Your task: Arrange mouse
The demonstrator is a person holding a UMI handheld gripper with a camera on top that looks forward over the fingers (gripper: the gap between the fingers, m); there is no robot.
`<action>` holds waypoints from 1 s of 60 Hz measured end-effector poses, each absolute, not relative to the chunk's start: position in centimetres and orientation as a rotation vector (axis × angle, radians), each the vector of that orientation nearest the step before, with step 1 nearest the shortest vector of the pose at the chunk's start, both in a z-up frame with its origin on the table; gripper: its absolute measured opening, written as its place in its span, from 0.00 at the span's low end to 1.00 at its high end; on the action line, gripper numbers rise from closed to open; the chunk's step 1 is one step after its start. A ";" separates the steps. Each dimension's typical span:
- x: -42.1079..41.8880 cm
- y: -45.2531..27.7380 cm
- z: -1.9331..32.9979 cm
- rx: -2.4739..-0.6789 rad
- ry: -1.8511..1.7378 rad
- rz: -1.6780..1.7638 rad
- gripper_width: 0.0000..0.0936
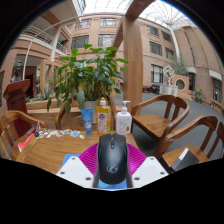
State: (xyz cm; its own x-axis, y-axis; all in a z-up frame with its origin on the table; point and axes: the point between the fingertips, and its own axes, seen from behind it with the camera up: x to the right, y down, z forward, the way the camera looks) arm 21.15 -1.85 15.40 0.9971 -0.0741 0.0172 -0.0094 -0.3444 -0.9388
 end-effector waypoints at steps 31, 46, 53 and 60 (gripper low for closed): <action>13.4 -0.5 1.2 -2.194 -0.005 0.033 0.79; 13.1 -6.2 8.2 -2.137 0.005 -0.022 0.91; 12.4 -10.4 11.4 -2.109 -0.004 -0.050 0.91; 11.5 -15.1 14.1 -2.085 -0.020 -0.068 0.91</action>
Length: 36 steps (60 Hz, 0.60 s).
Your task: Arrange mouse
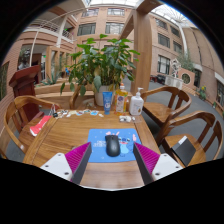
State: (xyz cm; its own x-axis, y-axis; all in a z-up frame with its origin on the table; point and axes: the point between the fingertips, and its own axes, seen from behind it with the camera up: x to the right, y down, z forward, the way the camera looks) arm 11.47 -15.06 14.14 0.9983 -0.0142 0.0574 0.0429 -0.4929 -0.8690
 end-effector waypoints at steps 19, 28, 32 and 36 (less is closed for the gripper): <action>8.7 -25.5 16.7 -2.059 -0.060 -0.075 0.91; 8.2 -28.5 16.8 -2.058 -0.059 -0.073 0.92; 8.1 -29.4 16.7 -2.058 -0.073 -0.082 0.91; 7.8 -30.1 16.7 -2.059 -0.070 -0.069 0.91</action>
